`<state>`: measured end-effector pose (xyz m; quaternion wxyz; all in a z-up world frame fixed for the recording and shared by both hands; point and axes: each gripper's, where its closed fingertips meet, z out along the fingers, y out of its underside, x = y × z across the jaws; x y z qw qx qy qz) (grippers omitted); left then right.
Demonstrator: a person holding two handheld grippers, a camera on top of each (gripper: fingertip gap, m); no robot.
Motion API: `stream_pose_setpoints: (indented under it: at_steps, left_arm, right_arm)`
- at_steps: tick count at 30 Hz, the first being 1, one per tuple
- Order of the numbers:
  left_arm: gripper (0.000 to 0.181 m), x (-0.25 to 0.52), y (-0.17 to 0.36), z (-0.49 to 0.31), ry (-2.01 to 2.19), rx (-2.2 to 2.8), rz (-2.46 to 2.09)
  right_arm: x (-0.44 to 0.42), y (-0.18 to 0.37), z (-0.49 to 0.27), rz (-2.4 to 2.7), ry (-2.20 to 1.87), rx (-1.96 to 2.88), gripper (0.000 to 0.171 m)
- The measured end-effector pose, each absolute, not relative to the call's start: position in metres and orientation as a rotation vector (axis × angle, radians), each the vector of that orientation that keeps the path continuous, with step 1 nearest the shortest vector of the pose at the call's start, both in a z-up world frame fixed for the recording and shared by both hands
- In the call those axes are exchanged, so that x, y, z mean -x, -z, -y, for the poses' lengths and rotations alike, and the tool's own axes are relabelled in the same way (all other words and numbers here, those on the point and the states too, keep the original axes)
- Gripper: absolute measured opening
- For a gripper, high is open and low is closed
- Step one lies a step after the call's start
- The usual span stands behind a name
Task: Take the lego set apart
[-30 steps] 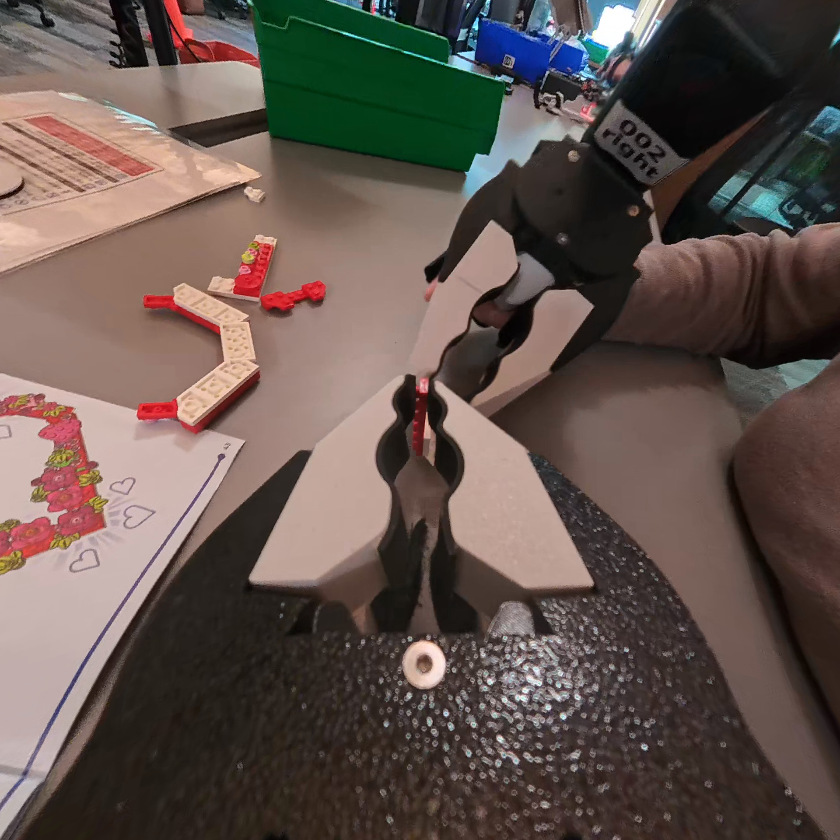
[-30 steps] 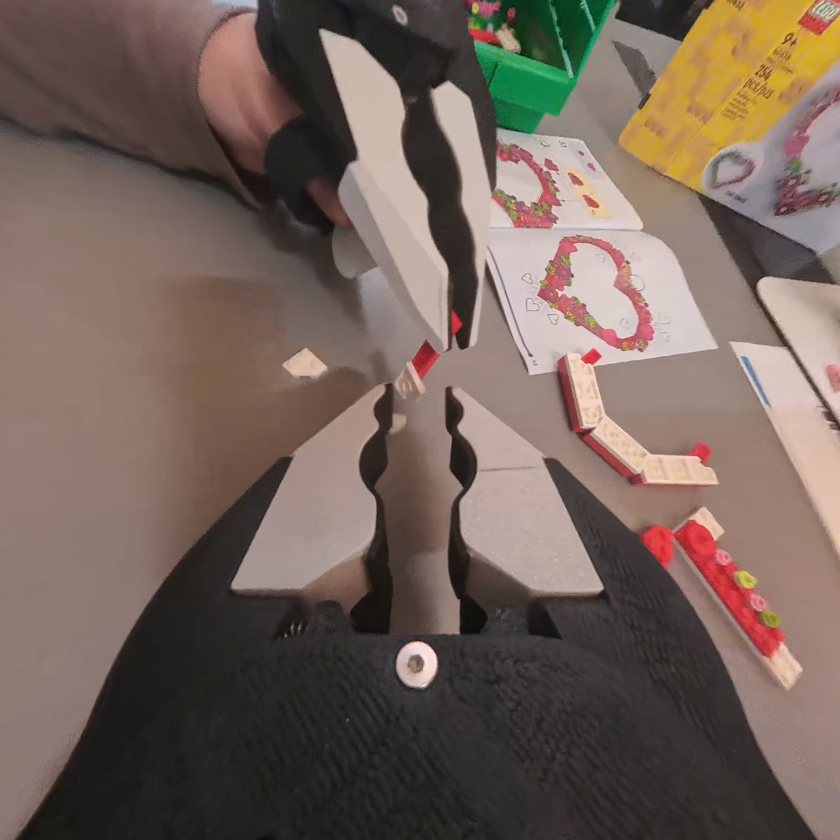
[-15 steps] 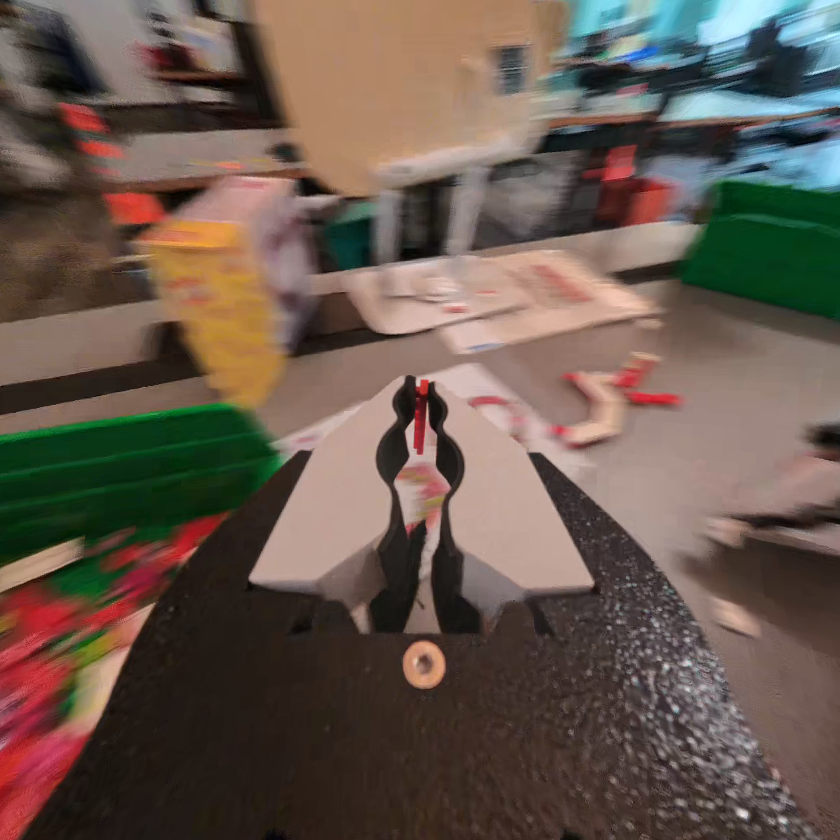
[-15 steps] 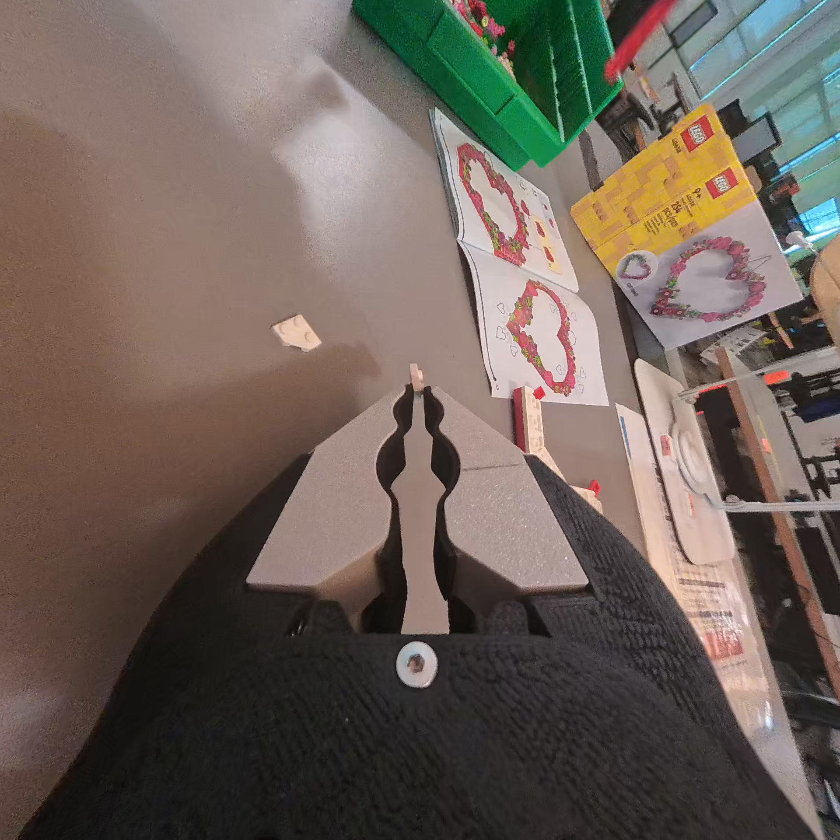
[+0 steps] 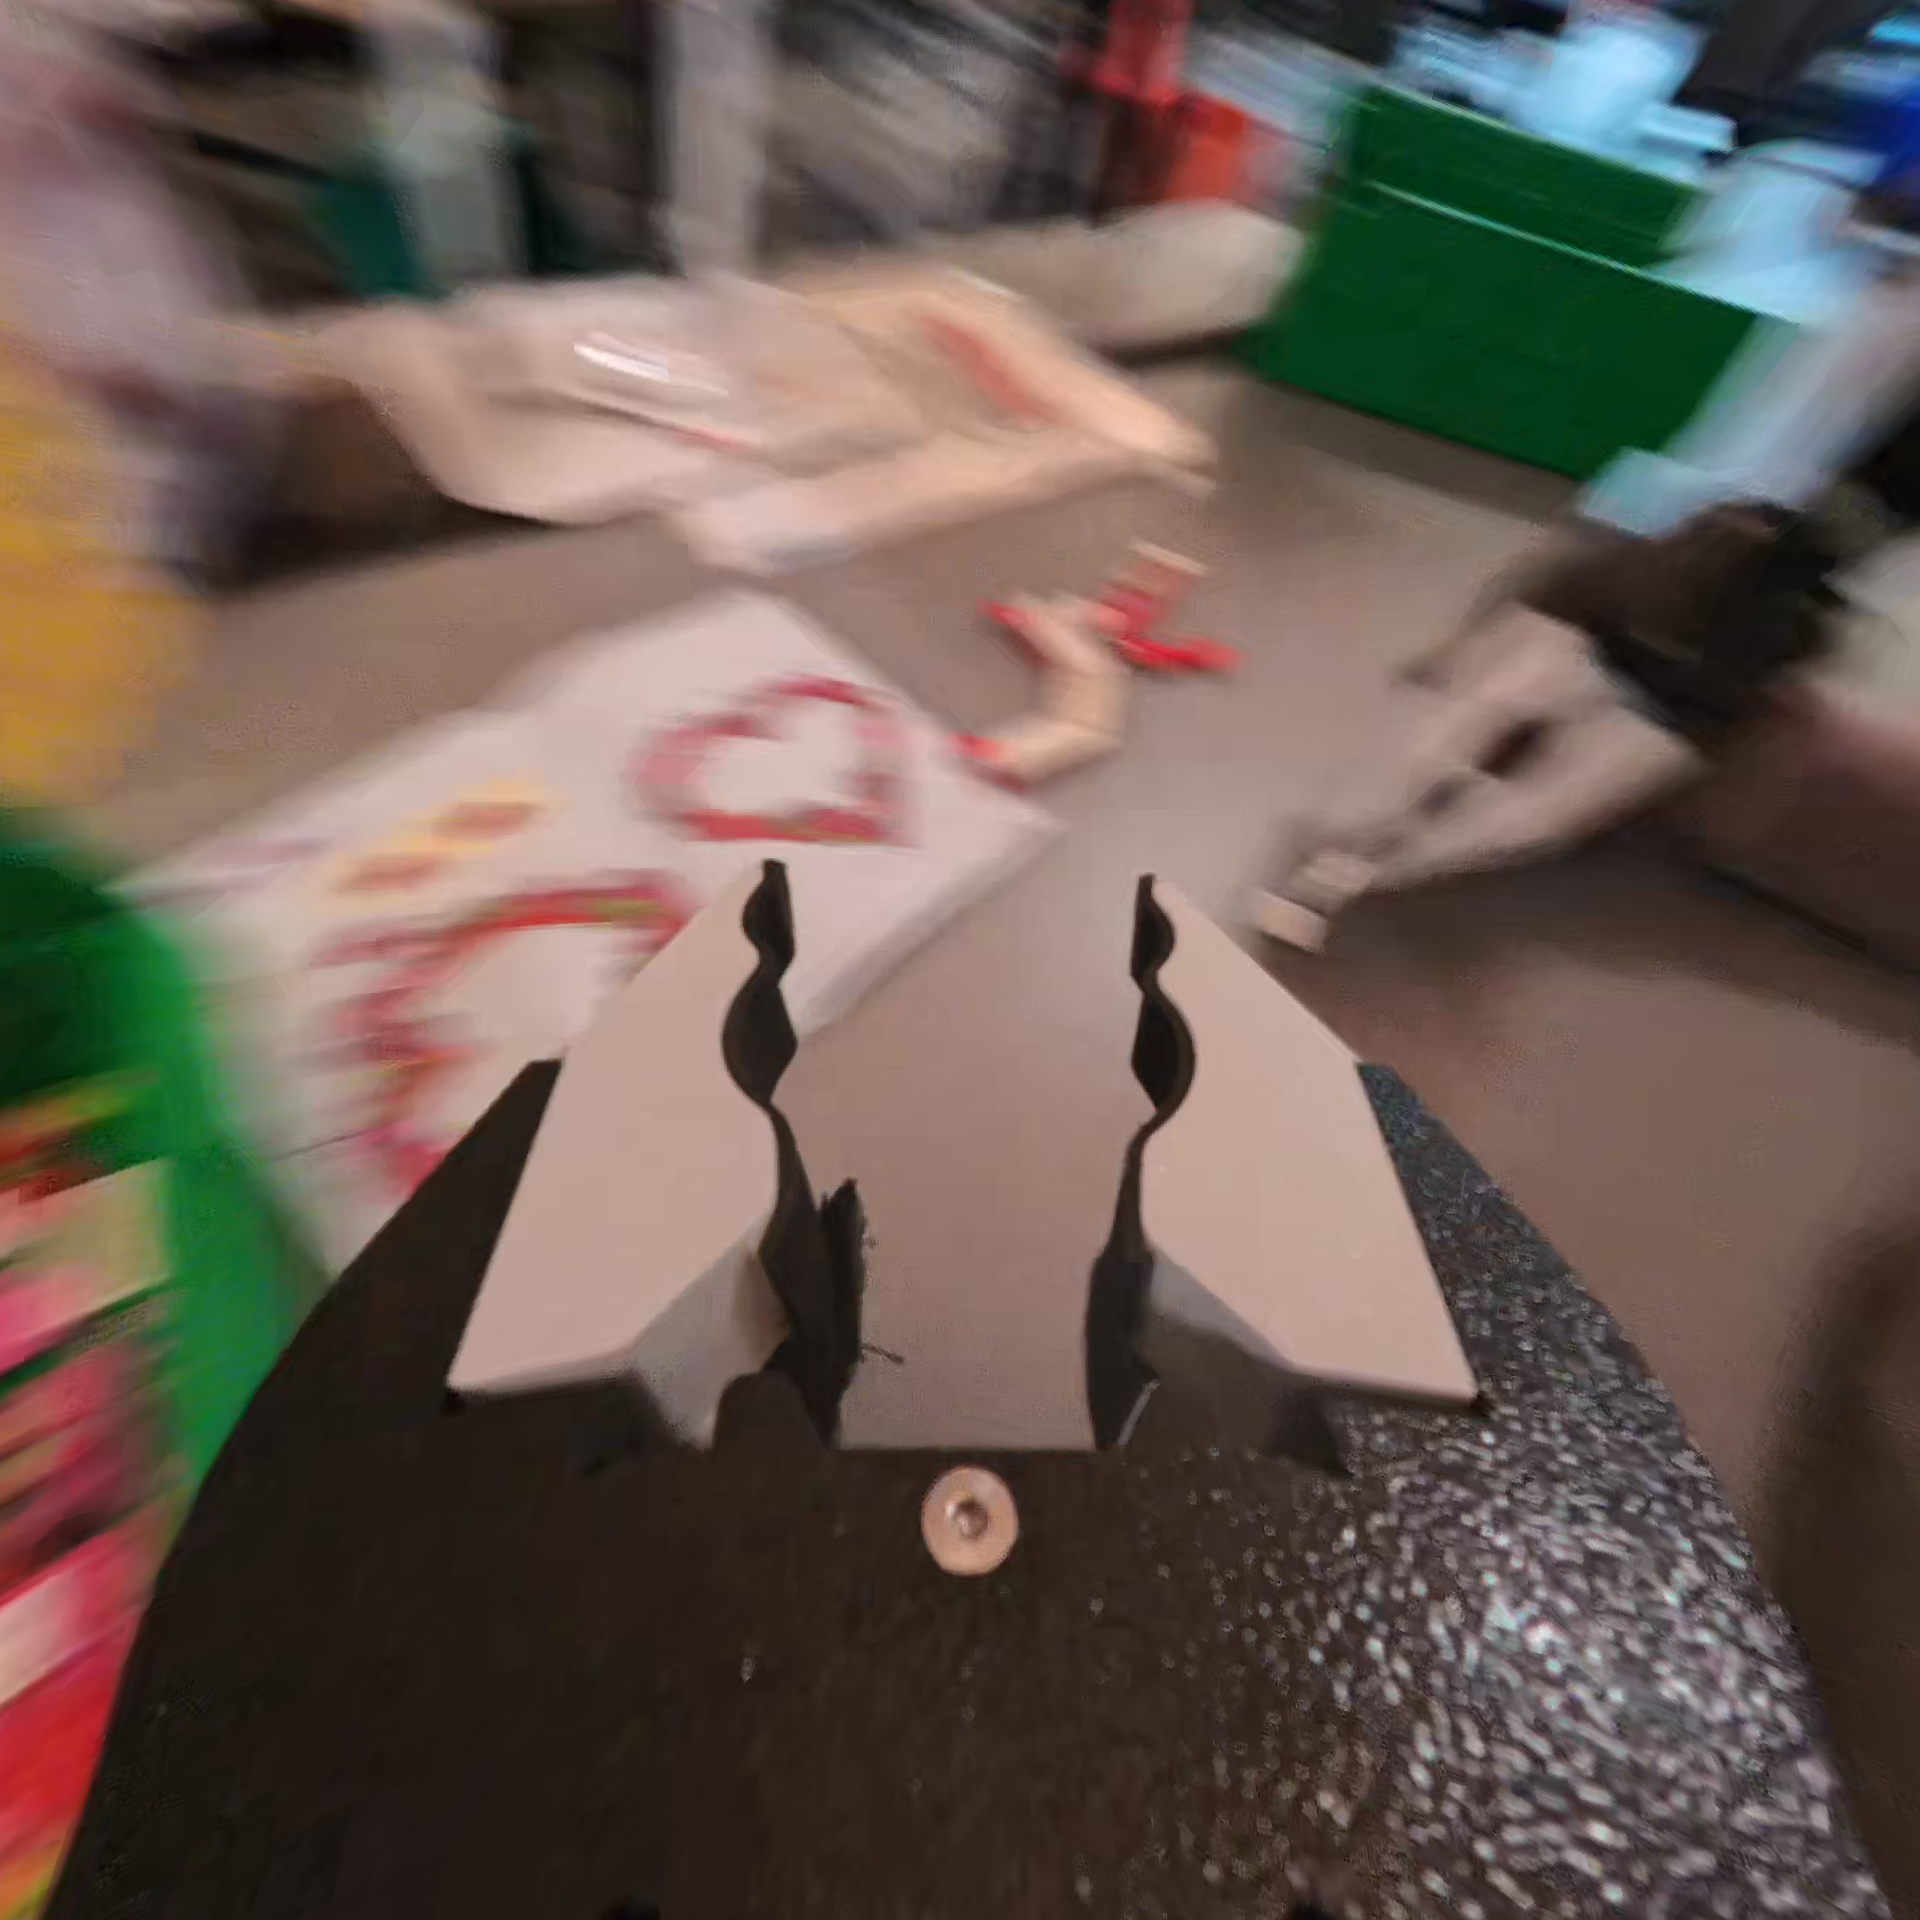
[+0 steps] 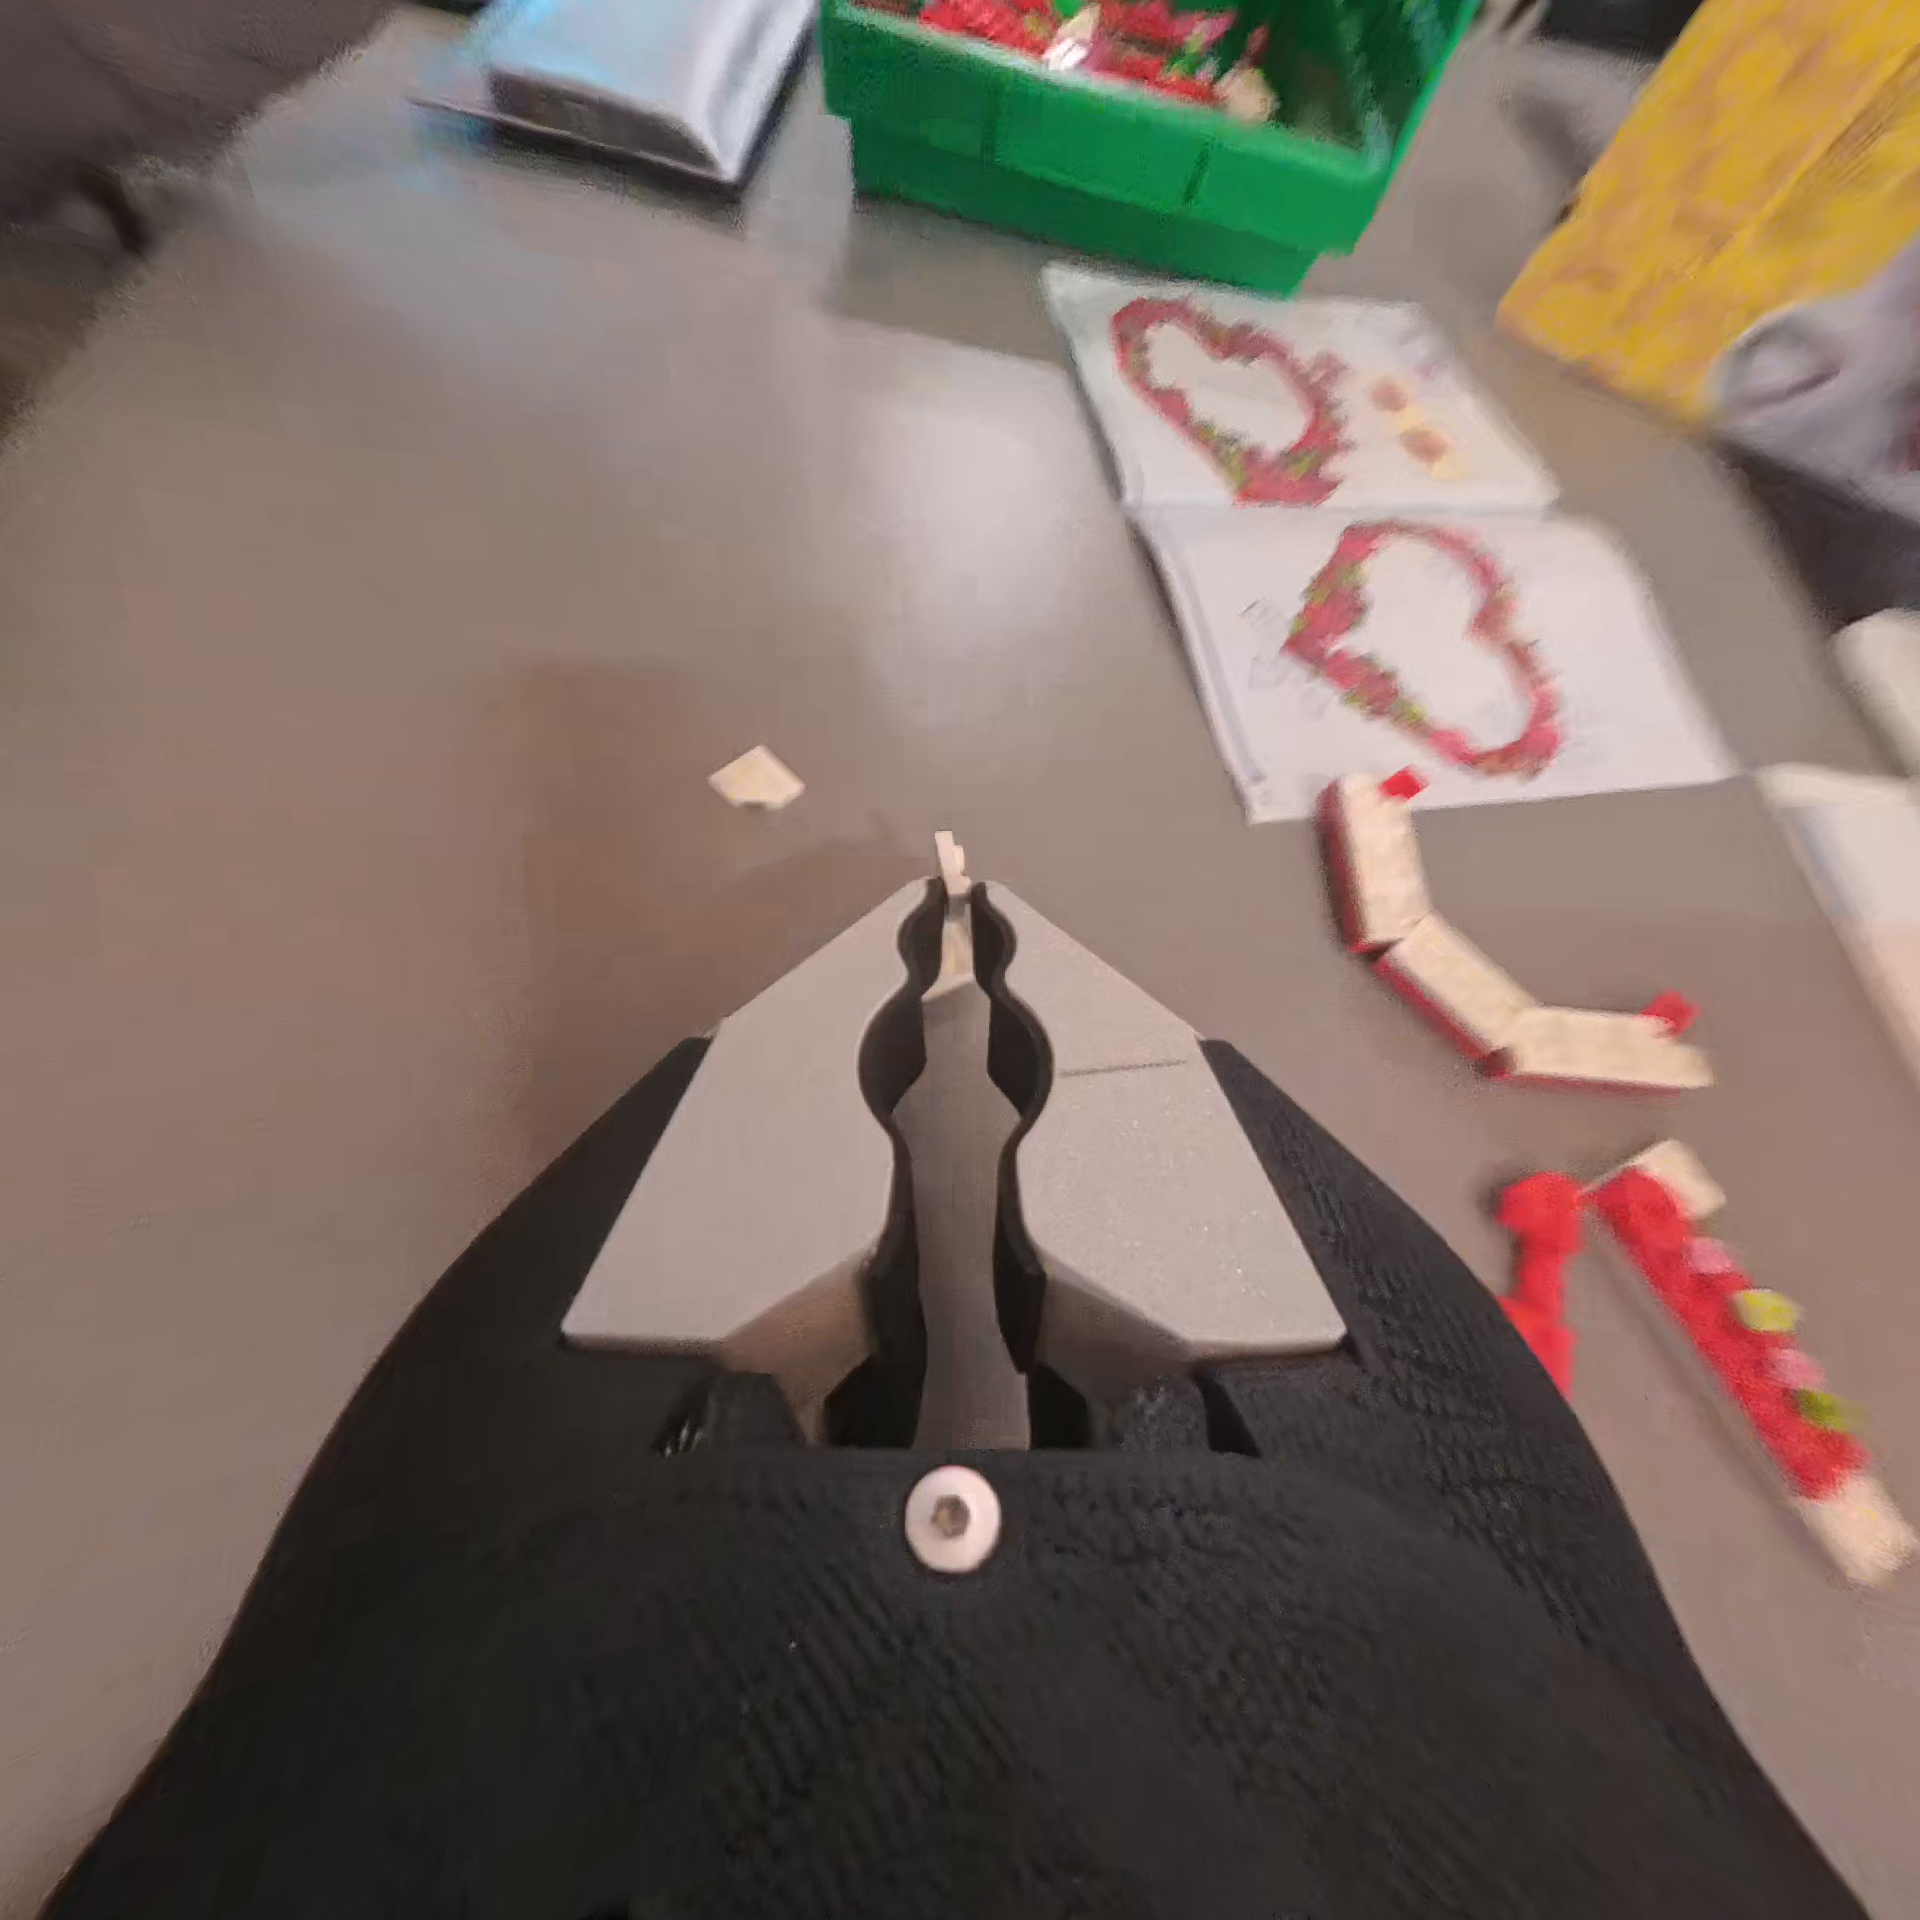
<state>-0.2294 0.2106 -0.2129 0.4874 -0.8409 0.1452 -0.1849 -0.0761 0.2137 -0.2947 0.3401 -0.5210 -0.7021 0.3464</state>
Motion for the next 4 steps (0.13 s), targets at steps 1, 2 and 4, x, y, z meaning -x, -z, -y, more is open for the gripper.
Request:
stream_pose_setpoints:
  at_steps: [1, 2, 4]
  left_arm:
    - [0.060, 0.187, 0.229, -0.196, 0.608, 2.074, -0.489]
    - [0.060, 0.156, 0.248, -0.184, 0.691, 2.118, -0.596]
    - [0.060, 0.121, 0.286, -0.167, 0.667, 2.202, -0.781]
  right_arm:
    - [0.073, 0.298, -0.213, 1.840, -0.967, 1.406, 0.004]
    - [0.071, 0.300, -0.212, 1.850, -1.030, 1.443, 0.004]
    - [0.069, 0.302, -0.210, 1.854, -1.125, 1.481, 0.004]
